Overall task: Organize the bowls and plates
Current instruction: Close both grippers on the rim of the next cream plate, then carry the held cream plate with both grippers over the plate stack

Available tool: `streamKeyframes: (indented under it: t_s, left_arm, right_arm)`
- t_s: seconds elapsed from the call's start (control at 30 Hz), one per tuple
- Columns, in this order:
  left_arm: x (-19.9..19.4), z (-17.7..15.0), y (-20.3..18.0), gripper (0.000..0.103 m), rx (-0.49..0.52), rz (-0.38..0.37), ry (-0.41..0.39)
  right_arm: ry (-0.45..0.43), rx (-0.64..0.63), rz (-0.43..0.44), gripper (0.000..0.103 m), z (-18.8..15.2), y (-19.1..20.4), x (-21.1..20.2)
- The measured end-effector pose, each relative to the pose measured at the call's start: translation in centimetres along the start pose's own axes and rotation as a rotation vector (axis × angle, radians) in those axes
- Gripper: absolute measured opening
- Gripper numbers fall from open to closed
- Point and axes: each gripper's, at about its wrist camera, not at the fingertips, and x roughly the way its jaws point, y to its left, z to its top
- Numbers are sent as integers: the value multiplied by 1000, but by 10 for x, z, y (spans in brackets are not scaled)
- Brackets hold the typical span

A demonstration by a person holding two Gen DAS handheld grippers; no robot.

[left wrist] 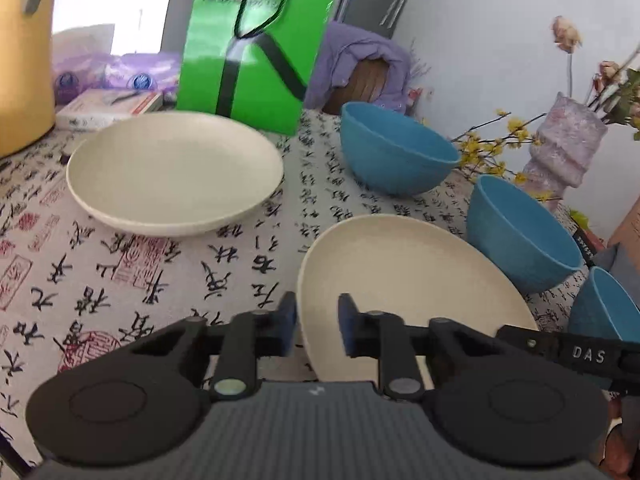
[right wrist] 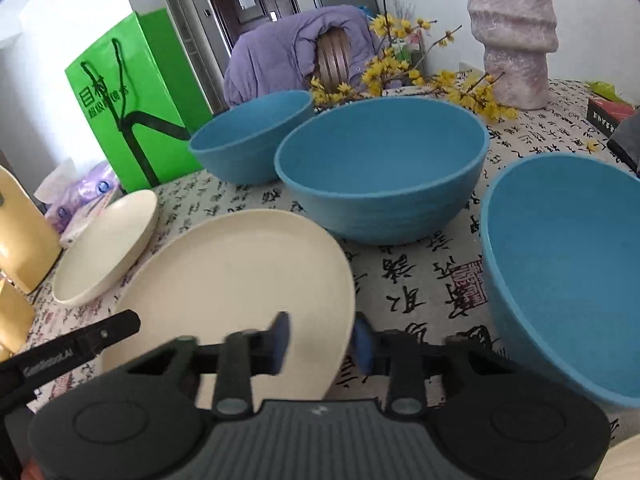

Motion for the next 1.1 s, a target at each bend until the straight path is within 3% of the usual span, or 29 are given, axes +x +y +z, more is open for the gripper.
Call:
streamKeyframes:
  t_s: [0.03, 0.2, 0.47, 0.77, 1.1]
  left_arm:
    - [-1, 0, 1, 12, -6, 6, 0]
    - [-17, -3, 4, 9, -3, 10, 19]
    - [-110, -33, 15, 10, -37, 71, -66]
    - [-218, -86, 26, 10, -53, 106, -147]
    - [-307, -176, 42, 10, -69, 142, -171]
  right_arm:
    - [0, -1, -7, 17, 0, 0, -1]
    - [-25, 14, 16, 17, -2, 1, -15]
    - [-90, -34, 87, 17, -35, 32, -78]
    - [-143, -14, 185, 14, -108, 48, -156]
    - [-261, -95, 200, 11, -213, 67, -234]
